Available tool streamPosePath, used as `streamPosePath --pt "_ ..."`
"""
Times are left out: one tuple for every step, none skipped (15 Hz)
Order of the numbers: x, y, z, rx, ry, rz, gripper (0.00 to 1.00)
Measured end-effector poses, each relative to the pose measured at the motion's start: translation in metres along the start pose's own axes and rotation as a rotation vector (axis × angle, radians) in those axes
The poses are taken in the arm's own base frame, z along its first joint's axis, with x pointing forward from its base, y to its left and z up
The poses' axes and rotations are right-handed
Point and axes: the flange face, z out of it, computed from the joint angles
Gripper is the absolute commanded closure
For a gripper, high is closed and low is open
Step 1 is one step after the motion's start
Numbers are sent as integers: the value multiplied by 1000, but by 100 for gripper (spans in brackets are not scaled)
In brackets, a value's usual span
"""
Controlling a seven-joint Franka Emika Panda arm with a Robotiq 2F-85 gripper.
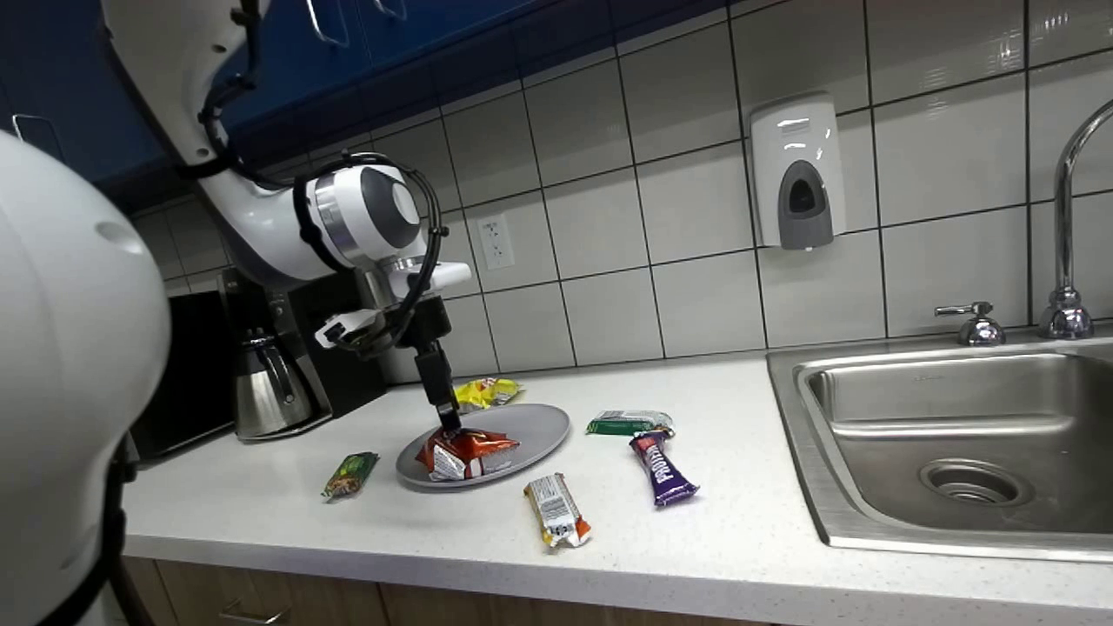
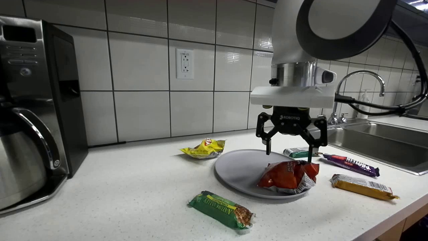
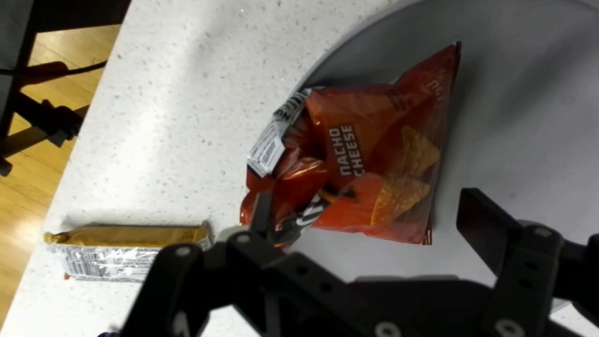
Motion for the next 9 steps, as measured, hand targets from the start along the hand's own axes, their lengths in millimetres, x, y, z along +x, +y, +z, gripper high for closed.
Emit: streamPosePath --pt "0 1 1 -1 2 6 0" --pt "1 2 2 -3 2 11 0" --pt "0 2 2 -4 1 15 0" --pt "0 3 3 -5 1 18 0" --pt "0 4 4 -7 0 21 0" --pt "-1 4 4 -8 -1 22 0" --pt "-1 5 5 -10 -2 22 0" --pt "-1 6 6 -12 -2 22 0" --pt "-2 6 7 -14 -3 23 25"
